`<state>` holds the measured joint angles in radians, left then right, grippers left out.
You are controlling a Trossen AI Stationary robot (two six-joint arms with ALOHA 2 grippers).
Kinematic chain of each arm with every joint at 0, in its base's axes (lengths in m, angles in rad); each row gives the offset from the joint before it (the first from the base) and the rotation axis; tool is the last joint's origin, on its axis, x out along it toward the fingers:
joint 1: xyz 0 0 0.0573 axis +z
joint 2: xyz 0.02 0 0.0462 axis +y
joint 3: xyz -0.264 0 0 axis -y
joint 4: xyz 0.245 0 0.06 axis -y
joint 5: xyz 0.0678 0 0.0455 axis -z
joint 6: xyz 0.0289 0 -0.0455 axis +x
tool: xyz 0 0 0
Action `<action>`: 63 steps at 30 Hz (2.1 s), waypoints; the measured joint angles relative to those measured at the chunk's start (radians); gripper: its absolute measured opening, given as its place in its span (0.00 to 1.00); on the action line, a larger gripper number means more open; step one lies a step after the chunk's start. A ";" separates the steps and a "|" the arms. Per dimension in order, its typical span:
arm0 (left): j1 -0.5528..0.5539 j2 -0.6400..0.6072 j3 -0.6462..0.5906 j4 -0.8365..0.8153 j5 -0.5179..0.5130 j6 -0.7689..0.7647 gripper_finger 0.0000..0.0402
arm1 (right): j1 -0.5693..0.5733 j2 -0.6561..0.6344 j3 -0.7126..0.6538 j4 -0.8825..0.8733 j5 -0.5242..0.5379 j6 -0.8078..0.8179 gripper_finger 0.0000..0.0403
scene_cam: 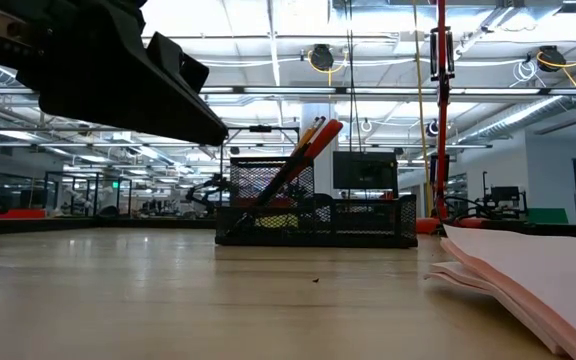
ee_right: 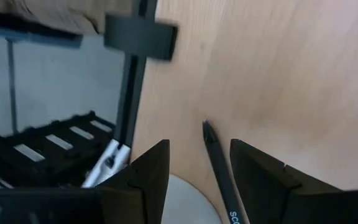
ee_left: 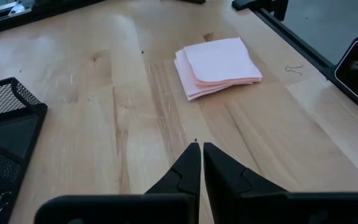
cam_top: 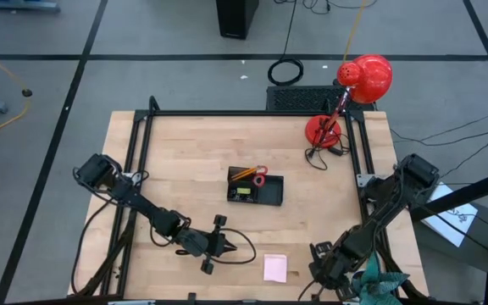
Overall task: Pick and place office supplies into organizer
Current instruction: Put the black pen into the black desk organizer
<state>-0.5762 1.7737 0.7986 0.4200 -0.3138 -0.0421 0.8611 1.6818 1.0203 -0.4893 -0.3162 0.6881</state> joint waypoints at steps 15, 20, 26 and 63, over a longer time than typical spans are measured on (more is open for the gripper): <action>0.000 0.000 0.000 -0.002 -0.001 -0.001 0.05 | 0.030 0.141 0.003 -0.057 0.035 -0.066 0.40; 0.000 0.000 0.000 -0.003 -0.001 -0.001 0.09 | 0.032 0.151 0.002 -0.087 0.118 -0.102 0.35; 0.000 0.000 0.000 -0.005 -0.001 -0.006 0.09 | 0.031 0.153 0.001 -0.078 0.199 -0.128 0.21; 0.010 0.000 0.001 -0.013 -0.051 -0.017 0.09 | -0.272 0.059 -0.011 0.043 0.688 -0.340 0.05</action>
<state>-0.5663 1.7737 0.7994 0.4069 -0.3647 -0.0593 0.5889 1.7406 1.0096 -0.4467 0.3715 0.3485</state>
